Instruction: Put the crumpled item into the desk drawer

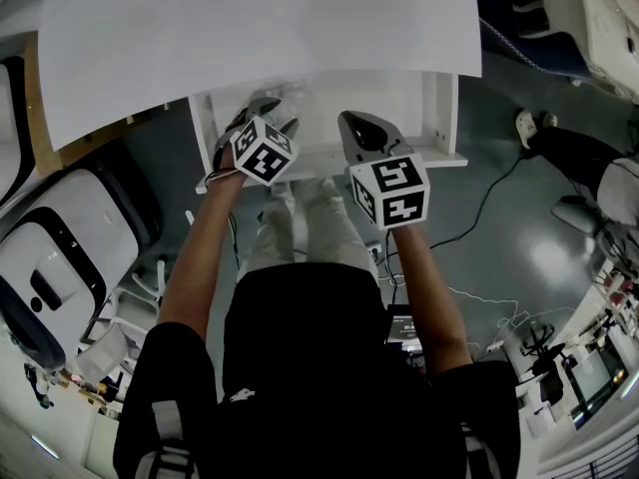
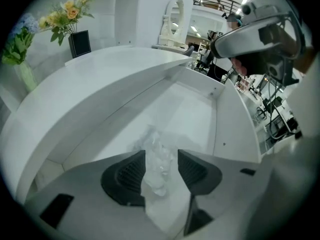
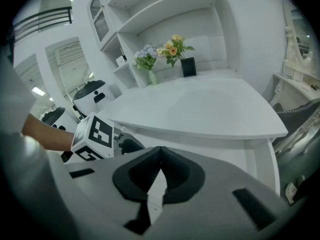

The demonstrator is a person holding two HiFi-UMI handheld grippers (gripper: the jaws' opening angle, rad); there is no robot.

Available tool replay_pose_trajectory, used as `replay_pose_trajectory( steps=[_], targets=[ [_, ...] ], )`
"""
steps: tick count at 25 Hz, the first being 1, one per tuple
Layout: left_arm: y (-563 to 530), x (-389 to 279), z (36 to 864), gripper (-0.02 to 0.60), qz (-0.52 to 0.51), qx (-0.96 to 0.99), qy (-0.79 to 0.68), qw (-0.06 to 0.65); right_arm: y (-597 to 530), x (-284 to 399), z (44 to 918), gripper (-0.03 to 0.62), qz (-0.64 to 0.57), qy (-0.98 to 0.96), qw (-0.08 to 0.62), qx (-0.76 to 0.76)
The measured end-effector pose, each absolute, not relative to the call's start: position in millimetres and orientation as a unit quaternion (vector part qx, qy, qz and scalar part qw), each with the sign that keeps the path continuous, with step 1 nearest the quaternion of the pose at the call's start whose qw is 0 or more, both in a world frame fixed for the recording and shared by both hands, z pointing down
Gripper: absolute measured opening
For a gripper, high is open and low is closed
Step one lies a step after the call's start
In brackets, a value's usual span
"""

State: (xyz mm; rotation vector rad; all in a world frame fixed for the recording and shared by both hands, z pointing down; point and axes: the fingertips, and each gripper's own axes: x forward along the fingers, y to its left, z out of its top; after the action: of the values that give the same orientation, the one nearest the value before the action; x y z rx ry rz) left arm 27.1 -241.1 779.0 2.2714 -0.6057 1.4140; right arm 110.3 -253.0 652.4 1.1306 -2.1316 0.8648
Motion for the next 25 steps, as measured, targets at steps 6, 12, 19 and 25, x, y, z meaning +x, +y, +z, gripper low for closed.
replay_pose_trajectory(
  steps=[6,12,19,25],
  targets=[
    [-241.7,26.8,760.8,0.192,0.496,0.817,-0.221,0.193,-249.5,105.9,644.1,-0.005,0.315,-0.799,0.289,0.422],
    [-244.0,19.3,735.7,0.140,0.474,0.822,-0.252,0.191,-243.5,100.8,629.8,-0.005,0.305,-0.802,0.289,0.424],
    [-245.3,6.2,702.9,0.090,0.450,0.828,-0.280,0.184,-241.8,96.5,606.3,-0.005,0.286,-0.806,0.282,0.434],
    [-250.3,-7.7,660.0,0.052,0.417,0.837,-0.308,0.175,-241.6,89.1,577.7,-0.005,0.258,-0.809,0.275,0.451]
  ],
)
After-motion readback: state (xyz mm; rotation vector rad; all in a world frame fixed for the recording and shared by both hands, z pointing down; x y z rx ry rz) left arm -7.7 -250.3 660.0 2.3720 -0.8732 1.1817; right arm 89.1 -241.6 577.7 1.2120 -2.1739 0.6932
